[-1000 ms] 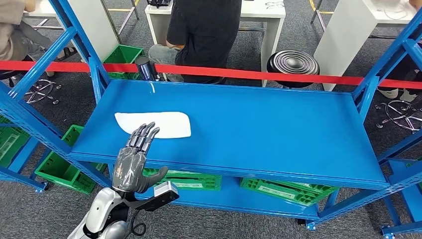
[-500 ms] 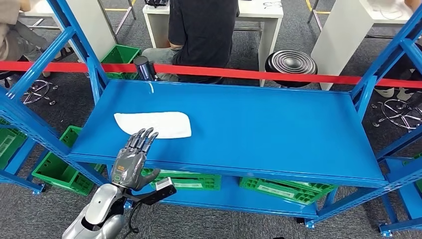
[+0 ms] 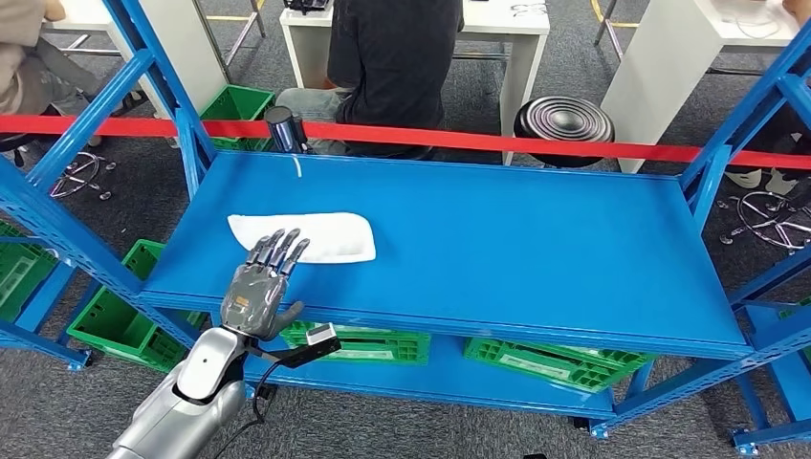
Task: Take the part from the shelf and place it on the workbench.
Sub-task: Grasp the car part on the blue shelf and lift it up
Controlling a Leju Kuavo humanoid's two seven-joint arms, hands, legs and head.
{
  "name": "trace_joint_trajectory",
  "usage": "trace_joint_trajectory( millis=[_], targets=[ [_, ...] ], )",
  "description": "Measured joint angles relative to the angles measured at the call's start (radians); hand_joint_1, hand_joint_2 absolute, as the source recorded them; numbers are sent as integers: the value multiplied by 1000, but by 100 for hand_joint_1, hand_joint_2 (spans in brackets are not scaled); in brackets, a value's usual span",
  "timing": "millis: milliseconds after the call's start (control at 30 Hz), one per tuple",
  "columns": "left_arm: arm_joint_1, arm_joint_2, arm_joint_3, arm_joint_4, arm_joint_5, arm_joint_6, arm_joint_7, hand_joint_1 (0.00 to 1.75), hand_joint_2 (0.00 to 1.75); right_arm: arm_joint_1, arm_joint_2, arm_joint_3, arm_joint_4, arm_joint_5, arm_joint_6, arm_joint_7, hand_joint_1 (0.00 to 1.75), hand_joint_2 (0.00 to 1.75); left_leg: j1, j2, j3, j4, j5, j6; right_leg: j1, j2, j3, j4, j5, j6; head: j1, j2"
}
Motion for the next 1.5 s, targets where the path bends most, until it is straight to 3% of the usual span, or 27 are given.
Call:
trace_joint_trajectory(
  millis=[67, 167, 200, 233, 267, 367, 433, 500, 567, 600, 667, 733, 767, 833, 900, 933, 1067, 1133, 1200, 1233, 1267, 1300, 1333, 1400, 1433, 1500],
  targets=[
    [-11, -2, -1, 17, -5, 16, 0, 0, 175, 0, 2, 2, 0, -1, -2, 0, 0, 0, 4, -1, -17, 37, -26, -13, -8, 1, 2, -3, 3, -9, -3, 0],
    [-26, -5, -4, 44, -15, 22, 0, 0, 175, -1, 3, 6, 0, -3, -3, 0, 0, 0, 19, -1, -101, 220, -116, -36, -10, 1, 1, -3, 3, -16, -7, 0],
    [-27, -6, -5, 54, -18, 23, 0, 0, 175, -1, 3, 6, 0, -3, -3, 0, 0, 0, 24, -1, -127, 275, -132, -40, -10, 1, 1, -3, 3, -16, -7, 0],
    [-29, -7, -7, 64, -22, 23, 0, 0, 175, 0, 3, 6, 0, -4, -3, 0, 0, 0, 28, 0, -138, 295, -130, -43, -10, 2, 2, -3, 3, -16, -8, 0],
    [-33, -8, -9, 74, -24, 23, 0, 0, 175, 0, 3, 7, 0, -4, -3, 0, 0, 0, 31, 0, -128, 272, -107, -44, -10, 3, 2, -3, 3, -16, -7, 0],
    [-53, -10, -14, 97, -27, 22, 0, 0, 175, -2, 4, 9, 0, -5, -3, -2, 0, 0, 32, -1, -32, 71, -14, -34, -8, 5, 5, -3, 3, -14, -7, 0],
    [-66, -11, -16, 114, -24, 22, -2, 0, 175, -4, 5, 11, 0, -6, -3, -3, 0, 0, 25, -1, -2, 7, -4, -24, -5, 5, 1, -3, 5, -6, -7, 0],
    [-74, -12, -16, 131, -19, 23, -6, 0, 175, -4, 5, 13, 0, -8, -4, -4, 0, 0, 22, 0, 1, -2, -4, -13, -5, 5, -2, -5, 7, 6, -7, 0],
    [-84, -15, -16, 146, -16, 23, -9, 0, 175, -3, 5, 15, 0, -10, -4, -5, 0, 0, 24, 1, 10, -17, 6, 2, -6, 4, -15, 18, -7, 11, -6, 0],
    [-91, -18, -16, 157, -14, 23, -10, 0, 175, -3, 4, 16, 0, -11, -4, -5, 0, 0, 25, 2, 14, -24, 11, 9, -5, 3, -35, 59, -27, 9, -4, 0],
    [-104, -24, -16, 183, -7, 25, -15, 0, 175, -4, 2, 17, 0, -14, -5, -6, 0, 0, 22, 2, 11, -27, 14, 15, -6, 2, -101, 196, -85, -1, -2, 0],
    [-113, -28, -16, 215, 1, 34, -23, 0, 175, -3, -1, 21, 0, -17, -9, -6, 0, 0, 18, 2, 10, -25, 14, 15, -7, 2, -149, 294, -114, 3, -1, 0],
    [-120, -30, -16, 233, 3, 41, -28, 0, 175, -2, -3, 22, 0, -19, -11, -6, 0, 0, 18, 1, 9, -24, 14, 15, -7, 2, -145, 288, -105, 10, -1, 0],
    [-141, -33, -16, 270, 5, 55, -37, 0, 175, -2, -7, 25, 0, -22, -16, -7, 0, 0, 18, -1, 9, -16, 10, 10, -8, 0, -82, 159, -52, 27, 0, 0],
    [-162, -34, -15, 307, 8, 65, -44, 0, 175, -4, -9, 26, 0, -24, -18, -8, 0, 0, 13, -2, 4, -4, 2, 0, -7, -2, -20, 38, -11, 28, 0, 0],
    [-171, -34, -14, 323, 9, 69, -46, 0, 175, -5, -10, 27, 0, -26, -18, -9, 0, 0, 11, -2, 1, 1, 0, -4, -6, -3, -8, 13, -4, 22, 0, 0],
    [-193, -33, -9, 368, 14, 78, -54, 0, 175, -3, -12, 31, 0, -28, -19, -10, 0, 0, 14, -1, -10, 24, -18, -17, -11, 0, -6, 8, 1, -1, -2, 0],
    [-197, -33, -8, 382, 14, 79, -55, 0, 175, -3, -12, 32, 0, -29, -19, -10, 0, 0, 20, -1, -50, 113, -70, -30, -14, 0, -4, 7, 2, -10, -4, 0],
    [-201, -34, -8, 396, 12, 84, -56, 0, 175, -2, -13, 32, 0, -30, -19, -10, 0, 0, 25, -1, -112, 249, -128, -39, -12, 0, -5, 7, 1, -12, -5, 0],
    [-203, -35, -8, 405, 10, 87, -56, 0, 175, -1, -14, 33, 0, -31, -19, -10, 0, 0, 27, -1, -134, 293, -138, -41, -10, 0, -4, 8, 1, -12, -5, 0],
    [-207, -35, -8, 414, 7, 91, -56, 0, 175, -1, -14, 33, 0, -32, -19, -11, 0, 0, 28, -1, -137, 297, -128, -40, -9, 0, -3, 8, 1, -12, -5, 0],
    [-213, -35, -8, 423, 5, 95, -57, 0, 175, -1, -14, 34, 0, -33, -19, -11, 0, 0, 28, -1, -119, 259, -99, -36, -8, 1, -2, 7, 1, -12, -5, 0],
    [-221, -35, -8, 433, 3, 98, -60, 0, 175, -1, -14, 35, 0, -34, -20, -12, 0, 0, 28, -1, -85, 188, -61, -29, -7, 2, 0, 7, 1, -12, -5, 0],
    [-240, -34, -8, 457, 2, 108, -71, 0, 175, -2, -14, 40, 0, -32, -21, -14, 0, 0, 22, 0, -20, 54, -15, -12, -4, 3, 1, 6, 2, -10, -4, 0],
    [-249, -32, -7, 470, 1, 114, -79, 0, 175, -3, -15, 44, -1, -30, -21, -15, 0, 0, 18, 0, -4, 19, -8, -5, -4, 3, -1, 6, 3, -8, -4, 0],
    [-264, -28, -3, 496, 2, 125, -98, 1, 175, -5, -19, 53, -1, -25, -21, -16, 0, 0, 10, 2, -1, 4, -8, 4, -5, 3, -3, 2, 7, 0, -5, 0]
  ],
)
